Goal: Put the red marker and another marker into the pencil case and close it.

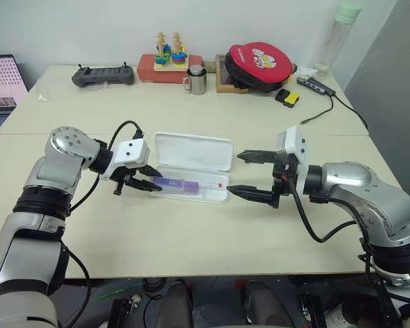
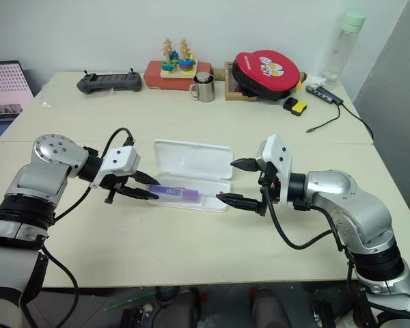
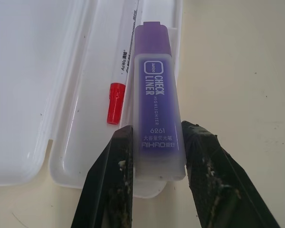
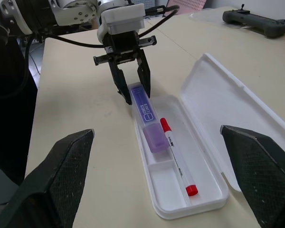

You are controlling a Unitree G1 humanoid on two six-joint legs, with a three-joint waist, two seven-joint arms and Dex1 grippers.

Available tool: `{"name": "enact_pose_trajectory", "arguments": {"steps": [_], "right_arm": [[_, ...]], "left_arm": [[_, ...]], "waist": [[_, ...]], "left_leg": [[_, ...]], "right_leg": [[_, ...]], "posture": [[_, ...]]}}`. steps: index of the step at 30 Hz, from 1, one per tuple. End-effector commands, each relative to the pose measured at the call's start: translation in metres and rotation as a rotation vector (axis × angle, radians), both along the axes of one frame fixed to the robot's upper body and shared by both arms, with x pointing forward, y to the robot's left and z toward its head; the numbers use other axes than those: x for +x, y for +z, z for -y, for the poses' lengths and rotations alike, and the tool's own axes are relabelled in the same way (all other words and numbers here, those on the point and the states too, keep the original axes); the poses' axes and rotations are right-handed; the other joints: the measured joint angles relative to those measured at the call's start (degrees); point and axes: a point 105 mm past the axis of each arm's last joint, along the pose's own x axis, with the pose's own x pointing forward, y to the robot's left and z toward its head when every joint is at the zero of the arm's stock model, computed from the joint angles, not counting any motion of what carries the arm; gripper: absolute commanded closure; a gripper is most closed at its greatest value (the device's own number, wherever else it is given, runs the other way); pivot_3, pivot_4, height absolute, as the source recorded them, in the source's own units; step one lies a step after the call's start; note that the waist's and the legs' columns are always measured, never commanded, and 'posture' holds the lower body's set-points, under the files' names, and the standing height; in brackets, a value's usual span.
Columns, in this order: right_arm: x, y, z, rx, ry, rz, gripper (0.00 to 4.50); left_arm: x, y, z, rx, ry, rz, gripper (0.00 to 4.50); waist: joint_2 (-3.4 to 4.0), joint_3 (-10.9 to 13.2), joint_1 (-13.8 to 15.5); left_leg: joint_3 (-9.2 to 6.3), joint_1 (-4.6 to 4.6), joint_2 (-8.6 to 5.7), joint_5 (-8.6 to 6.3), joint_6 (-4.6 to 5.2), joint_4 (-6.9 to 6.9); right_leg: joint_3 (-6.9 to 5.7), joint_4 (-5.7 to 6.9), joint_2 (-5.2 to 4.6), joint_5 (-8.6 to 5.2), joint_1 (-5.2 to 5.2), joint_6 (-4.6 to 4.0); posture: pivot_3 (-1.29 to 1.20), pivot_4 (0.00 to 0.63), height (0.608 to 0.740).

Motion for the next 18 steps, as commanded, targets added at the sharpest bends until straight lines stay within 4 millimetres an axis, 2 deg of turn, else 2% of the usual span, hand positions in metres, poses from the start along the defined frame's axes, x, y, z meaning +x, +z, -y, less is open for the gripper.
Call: {"name": "enact_pose_trajectory", "arguments": {"steps": [1,5,6,14,16,18], "right_arm": [[-0.004,0.007,-0.002,0.011,0.017,0.036,0.0],[-0.004,0.006,-0.002,0.008,0.013,0.035,0.0],[-0.004,0.006,-0.002,0.008,0.012,0.035,0.0],[-0.002,0.005,-0.001,0.015,-0.002,0.029,0.0],[0.01,0.005,0.004,0.041,-0.084,0.027,0.0],[0.038,-0.003,0.019,0.032,-0.268,-0.003,0.0]], "left_arm": [[0.002,0.004,0.003,-0.001,-0.016,0.019,3.3],[0.003,0.002,0.005,0.002,-0.017,0.018,3.3],[0.003,0.002,0.005,0.002,-0.017,0.017,2.6],[0.004,0.004,0.008,-0.019,-0.015,0.015,1.06],[0.007,0.015,0.019,-0.109,-0.026,0.05,0.65],[0.003,0.032,0.037,-0.269,-0.035,0.041,0.19]], "waist": [[0.0,0.0,0.0],[0.0,0.0,0.0],[0.0,0.0,0.0],[0.0,0.0,0.0],[0.0,0.0,0.0],[0.0,0.0,0.0]], "left_leg": [[0.0,0.0,0.0,0.0,0.0,0.0],[-0.01,0.0,0.0,0.0,0.0,0.01],[-0.01,0.0,0.0,0.0,0.0,0.01],[-0.01,0.0,0.0,0.0,0.0,0.01],[-0.01,0.0,0.0,0.0,0.0,0.01],[-0.01,0.0,0.0,0.0,0.0,0.04]], "right_leg": [[0.0,0.0,0.0,0.0,0.0,0.0],[-0.01,0.01,0.0,0.01,0.0,-0.01],[0.0,0.01,0.0,0.01,0.0,-0.01],[-0.01,0.02,0.0,0.01,0.0,-0.02],[0.0,0.02,0.0,0.01,0.0,-0.02],[-0.01,0.04,0.0,0.02,0.01,-0.02]], "posture": [[0.0,0.15,0.74],[0.0,0.15,0.74],[0.0,0.15,0.74],[0.0,0.15,0.74],[0.0,0.15,0.74],[0.0,0.15,0.74]]}}
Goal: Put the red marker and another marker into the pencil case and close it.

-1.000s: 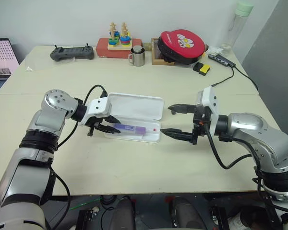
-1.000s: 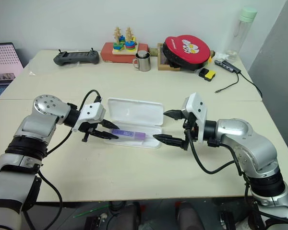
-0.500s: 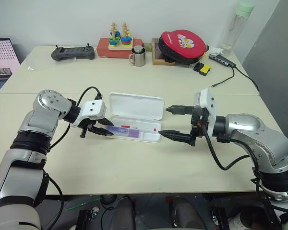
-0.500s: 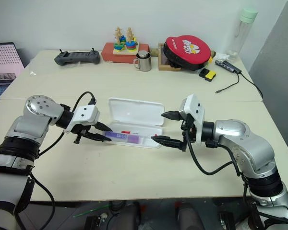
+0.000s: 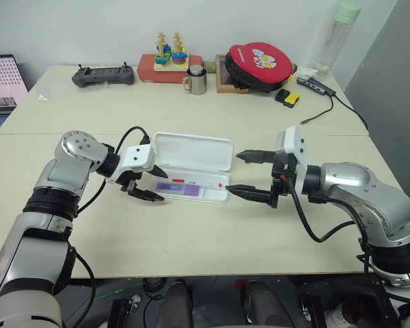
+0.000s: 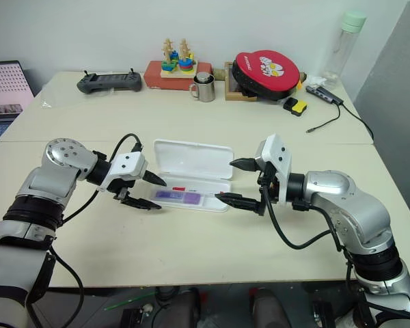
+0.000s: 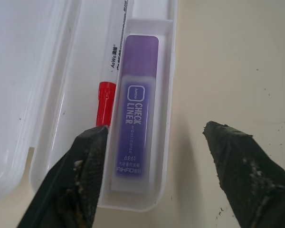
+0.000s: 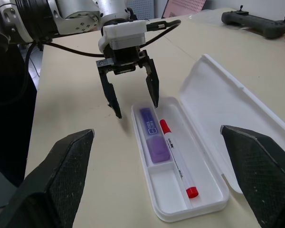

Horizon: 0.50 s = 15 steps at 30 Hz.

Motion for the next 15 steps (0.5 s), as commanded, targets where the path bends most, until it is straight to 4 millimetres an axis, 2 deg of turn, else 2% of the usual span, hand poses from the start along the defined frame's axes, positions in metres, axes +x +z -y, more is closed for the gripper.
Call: {"name": "enact_pose_trajectory", "arguments": {"steps": [1,6,9,15], "right_arm": [[0.042,-0.005,0.024,-0.002,-0.289,-0.007,0.0],[0.082,-0.032,0.049,-0.066,-0.607,-0.077,0.0],[0.095,-0.047,0.056,-0.097,-0.718,-0.101,0.0],[0.112,-0.056,0.042,-0.05,-0.752,-0.148,0.0]], "left_arm": [[-0.001,0.043,0.028,-0.264,-0.016,0.053,0.03],[0.001,0.068,0.052,-0.553,0.102,0.084,0.03],[0.001,0.072,0.06,-0.622,0.173,0.125,0.03],[0.002,0.067,0.074,-0.668,0.248,0.146,0.03]], "waist": [[-0.01,0.0,0.0],[0.0,0.0,0.0],[0.0,0.0,-0.1],[0.0,0.0,-0.1]], "left_leg": [[0.0,0.0,0.0,0.0,0.0,0.01],[-0.01,0.03,0.0,0.01,0.0,0.08],[-0.01,0.05,0.0,0.02,0.01,0.08],[-0.01,0.07,-0.01,0.02,0.01,0.06]], "right_leg": [[0.0,0.0,0.0,0.01,0.0,0.01],[0.01,0.05,0.0,0.05,0.05,0.06],[0.02,0.07,0.0,0.05,0.05,0.05],[0.03,0.1,0.0,0.06,0.05,0.04]], "posture": [[0.0,0.15,0.74],[0.0,0.15,0.74],[0.0,0.15,0.74],[0.0,0.15,0.74]]}}
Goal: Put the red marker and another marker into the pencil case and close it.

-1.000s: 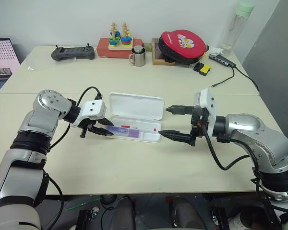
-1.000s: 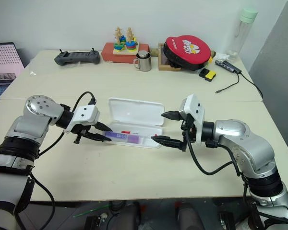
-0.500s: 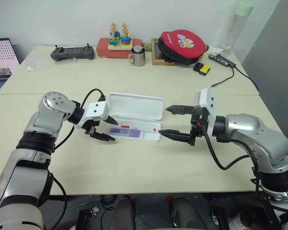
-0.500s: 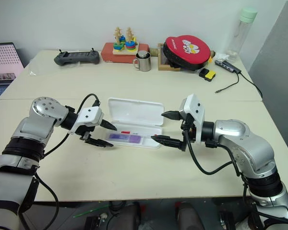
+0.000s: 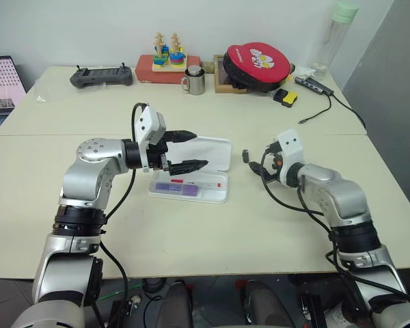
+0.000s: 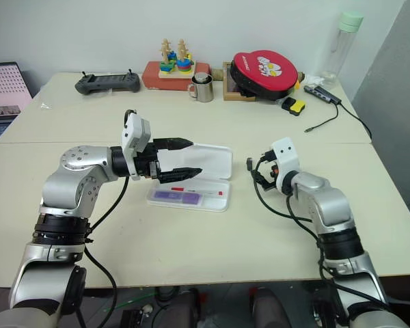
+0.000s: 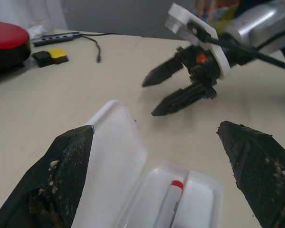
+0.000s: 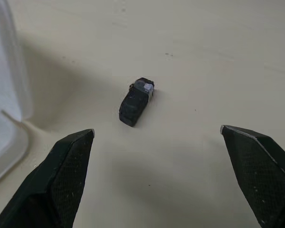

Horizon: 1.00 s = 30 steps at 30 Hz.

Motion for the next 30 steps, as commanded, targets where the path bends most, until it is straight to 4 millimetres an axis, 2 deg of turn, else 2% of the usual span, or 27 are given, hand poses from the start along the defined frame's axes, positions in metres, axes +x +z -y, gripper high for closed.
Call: {"name": "enact_pose_trajectory", "arguments": {"steps": [1,6,9,12,24,28,30], "right_arm": [[0.01,0.016,-0.01,0.016,-0.003,0.068,0.0],[0.015,0.014,-0.019,0.021,0.002,0.064,0.0],[0.025,-0.008,-0.014,-0.042,-0.058,0.011,0.0],[0.032,-0.014,-0.01,-0.034,-0.102,0.004,0.48],[0.036,-0.012,-0.013,-0.01,-0.109,0.035,3.52],[0.036,-0.011,-0.013,-0.009,-0.106,0.044,4.26],[0.037,-0.002,-0.011,0.0,-0.106,0.086,4.3]], "left_arm": [[-0.002,0.008,0.012,-0.026,0.01,0.044,0.03],[0.003,0.005,0.021,-0.028,0.042,0.06,0.03],[0.015,0.009,0.039,-0.068,0.08,0.086,0.03],[0.016,0.007,0.048,-0.062,0.061,0.087,0.0],[0.024,0.001,0.054,-0.069,0.074,0.072,0.0],[0.025,0.002,0.057,-0.078,0.074,0.075,0.0],[0.027,0.003,0.055,-0.091,0.084,0.073,0.0]], "waist": [[0.0,0.0,0.1],[0.0,0.0,0.2],[0.0,0.0,0.4],[0.0,0.0,0.4],[0.0,0.0,0.1],[0.01,0.0,0.1],[0.0,0.0,0.1]], "left_leg": [[0.0,0.0,-0.01,0.0,0.0,0.0],[-0.01,0.0,-0.02,0.0,0.0,0.01],[-0.01,0.01,-0.03,0.0,0.0,0.01],[0.0,0.02,-0.04,0.0,0.0,0.03],[0.0,0.09,-0.04,0.01,-0.01,0.0],[0.0,0.08,-0.04,0.01,-0.01,-0.01],[0.0,0.09,-0.04,0.01,-0.01,-0.01]], "right_leg": [[0.0,0.0,0.0,0.0,0.01,0.01],[-0.02,-0.02,0.0,0.01,0.04,0.02],[-0.01,-0.06,-0.01,0.02,0.07,0.02],[0.0,-0.08,-0.01,0.05,0.09,0.07],[0.0,-0.06,-0.01,0.05,0.12,0.07],[0.0,-0.08,-0.01,0.05,0.12,0.07],[0.0,-0.08,-0.01,0.05,0.12,0.07]], "posture": [[0.0,0.15,0.74],[0.0,0.15,0.74],[0.0,0.15,0.74],[0.0,0.15,0.74],[0.0,0.15,0.74],[0.0,0.15,0.74],[0.0,0.15,0.74]]}}
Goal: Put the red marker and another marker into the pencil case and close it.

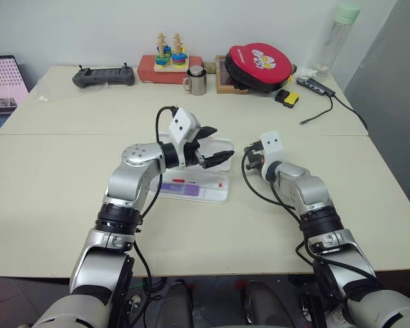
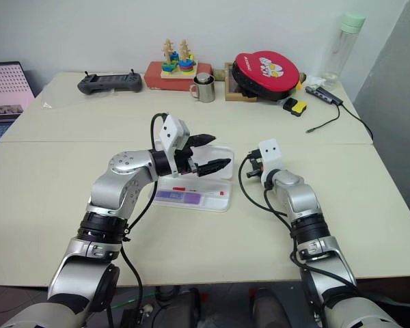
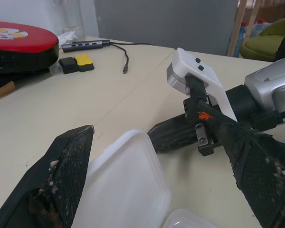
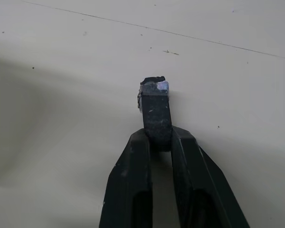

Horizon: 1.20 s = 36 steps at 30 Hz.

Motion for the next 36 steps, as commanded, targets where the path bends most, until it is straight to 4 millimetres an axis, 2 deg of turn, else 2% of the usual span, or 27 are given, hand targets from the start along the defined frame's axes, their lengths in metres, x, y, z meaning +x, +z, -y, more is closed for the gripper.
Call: {"name": "enact_pose_trajectory", "arguments": {"steps": [1,6,8,10,13,16,18,20,22,26,30,36], "right_arm": [[0.004,0.023,0.005,0.014,-0.006,0.106,4.3],[-0.001,0.056,0.015,0.018,0.046,0.239,4.32],[-0.003,0.068,0.023,0.024,0.042,0.268,4.32],[-0.016,0.082,0.027,0.036,0.133,0.272,4.32],[-0.053,0.088,0.007,0.023,0.411,0.237,4.32],[-0.083,0.091,-0.019,0.0,0.616,0.232,4.32],[-0.109,0.078,-0.043,-0.03,0.781,0.167,4.32],[-0.122,0.066,-0.055,-0.059,0.856,0.117,4.32],[-0.122,0.047,-0.066,-0.09,0.865,0.056,4.32],[-0.122,0.025,-0.074,-0.132,0.88,-0.001,4.32],[-0.109,0.019,-0.07,-0.159,0.829,-0.007,4.32],[-0.1,0.027,-0.063,-0.155,0.8,0.005,4.32]], "left_arm": [[0.002,0.017,0.002,-0.026,-0.003,0.058,0.0],[-0.013,0.033,-0.006,-0.115,-0.084,0.045,0.0],[-0.021,0.034,-0.016,-0.105,-0.12,0.042,0.0],[-0.036,0.022,-0.04,-0.021,-0.169,0.002,0.0],[-0.049,0.002,-0.075,0.119,-0.166,-0.044,0.0],[-0.054,-0.006,-0.096,0.191,-0.132,-0.085,0.0],[-0.059,-0.016,-0.111,0.277,-0.116,-0.121,0.0],[-0.063,-0.021,-0.12,0.315,-0.115,-0.138,0.0],[-0.064,-0.018,-0.124,0.323,-0.115,-0.136,0.0],[-0.064,-0.015,-0.125,0.324,-0.104,-0.129,0.0],[-0.066,-0.015,-0.12,0.306,-0.105,-0.127,0.0],[-0.067,-0.016,-0.118,0.302,-0.099,-0.131,0.0]], "waist": [[0.0,0.0,0.0],[0.0,0.0,0.0],[0.01,0.0,-0.1],[0.02,0.0,-0.5],[0.06,0.0,-0.8],[0.06,0.0,-0.8],[0.06,0.0,-0.8],[0.06,0.0,-0.9],[0.06,0.0,-0.9],[0.04,0.0,0.1],[0.04,0.0,0.3],[0.04,0.0,0.2]], "left_leg": [[0.0,0.0,0.0,0.0,0.0,0.0],[0.0,-0.02,0.0,0.0,0.0,-0.02],[0.0,-0.02,0.0,0.0,0.0,-0.05],[0.01,-0.01,0.0,0.0,0.0,-0.08],[0.01,0.02,0.01,-0.01,0.0,-0.18],[0.0,0.02,0.02,-0.02,0.01,-0.19],[0.0,0.02,0.03,-0.01,0.01,-0.18],[0.0,0.04,0.04,-0.01,0.01,-0.15],[0.01,0.04,0.04,-0.01,0.01,-0.1],[0.01,0.03,0.04,0.0,0.02,-0.02],[0.01,0.02,0.04,0.01,0.02,-0.01],[0.02,0.02,0.05,0.0,0.02,-0.11]], "right_leg": [[0.0,0.0,0.0,0.0,0.0,0.0],[0.0,-0.02,0.0,0.0,-0.02,0.0],[0.0,-0.02,0.0,0.0,-0.02,0.0],[0.01,-0.01,0.0,0.0,-0.03,0.0],[0.01,-0.02,0.0,-0.04,-0.04,-0.07],[-0.02,-0.03,0.0,-0.08,-0.05,-0.12],[-0.02,-0.04,0.0,-0.11,-0.05,-0.07],[0.0,-0.04,0.0,-0.13,-0.04,-0.05],[0.01,-0.05,0.0,-0.12,-0.04,-0.03],[0.01,-0.05,0.0,-0.12,-0.04,0.0],[0.0,-0.05,0.0,-0.08,-0.04,0.01],[-0.01,-0.04,0.0,-0.11,-0.08,-0.1]], "posture": [[0.0,0.15,0.74],[0.0,0.15,0.74],[0.0,0.15,0.74],[0.0,0.15,0.74],[0.0,0.15,0.74],[0.0,0.15,0.74],[0.0,0.15,0.74],[0.0,0.15,0.74],[0.0,0.15,0.74],[0.0,0.15,0.74],[0.0,0.15,0.74],[0.0,0.15,0.74]]}}
